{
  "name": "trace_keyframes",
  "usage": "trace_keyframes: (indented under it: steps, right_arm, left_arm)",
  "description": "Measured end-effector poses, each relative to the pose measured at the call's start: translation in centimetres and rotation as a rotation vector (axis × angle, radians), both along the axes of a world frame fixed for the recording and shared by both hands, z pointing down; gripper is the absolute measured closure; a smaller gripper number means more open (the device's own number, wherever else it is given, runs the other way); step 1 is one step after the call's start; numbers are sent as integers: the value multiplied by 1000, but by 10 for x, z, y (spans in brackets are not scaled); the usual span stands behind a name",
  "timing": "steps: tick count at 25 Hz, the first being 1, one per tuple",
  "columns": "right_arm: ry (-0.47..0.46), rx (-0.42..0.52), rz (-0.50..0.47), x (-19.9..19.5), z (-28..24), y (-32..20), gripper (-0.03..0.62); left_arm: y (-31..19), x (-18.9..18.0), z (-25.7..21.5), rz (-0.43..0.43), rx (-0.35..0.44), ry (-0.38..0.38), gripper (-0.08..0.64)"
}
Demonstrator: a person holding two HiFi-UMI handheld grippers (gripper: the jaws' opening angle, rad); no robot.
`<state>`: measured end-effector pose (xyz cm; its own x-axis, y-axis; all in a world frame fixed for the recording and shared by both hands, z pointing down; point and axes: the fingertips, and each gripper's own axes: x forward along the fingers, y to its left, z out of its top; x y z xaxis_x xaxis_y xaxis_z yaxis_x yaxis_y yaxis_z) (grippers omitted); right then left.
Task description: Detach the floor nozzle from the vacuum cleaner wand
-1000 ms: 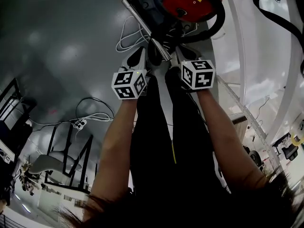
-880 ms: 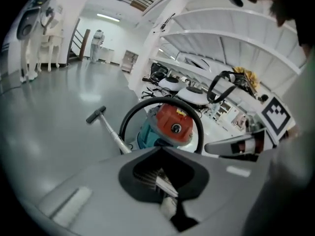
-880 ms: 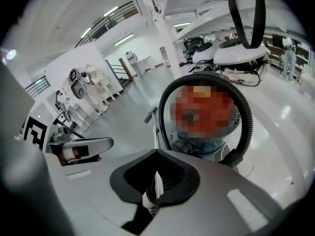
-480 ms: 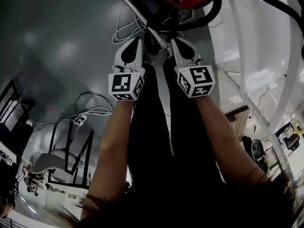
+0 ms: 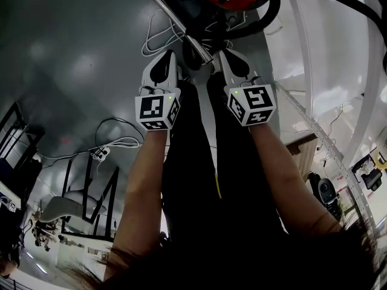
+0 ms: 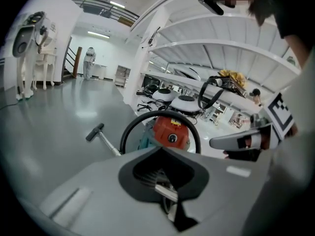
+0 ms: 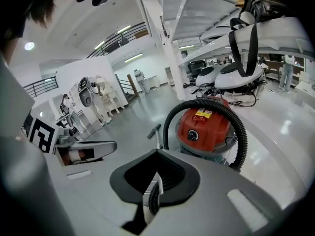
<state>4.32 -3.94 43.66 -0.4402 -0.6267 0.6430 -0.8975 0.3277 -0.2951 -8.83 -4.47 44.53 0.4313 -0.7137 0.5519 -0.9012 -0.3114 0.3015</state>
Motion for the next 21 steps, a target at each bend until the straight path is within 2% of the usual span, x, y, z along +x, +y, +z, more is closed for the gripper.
trace_keyframes:
  steps: [9,21]
  right_arm:
    - [-2,-13,11,2,7,-1,595]
    - [-16,9,1,-4,3,-14,595]
  left_arm:
    - [3,7,10,-10,-35,4,551]
    - [-13,15,9,-3,-31,25,551]
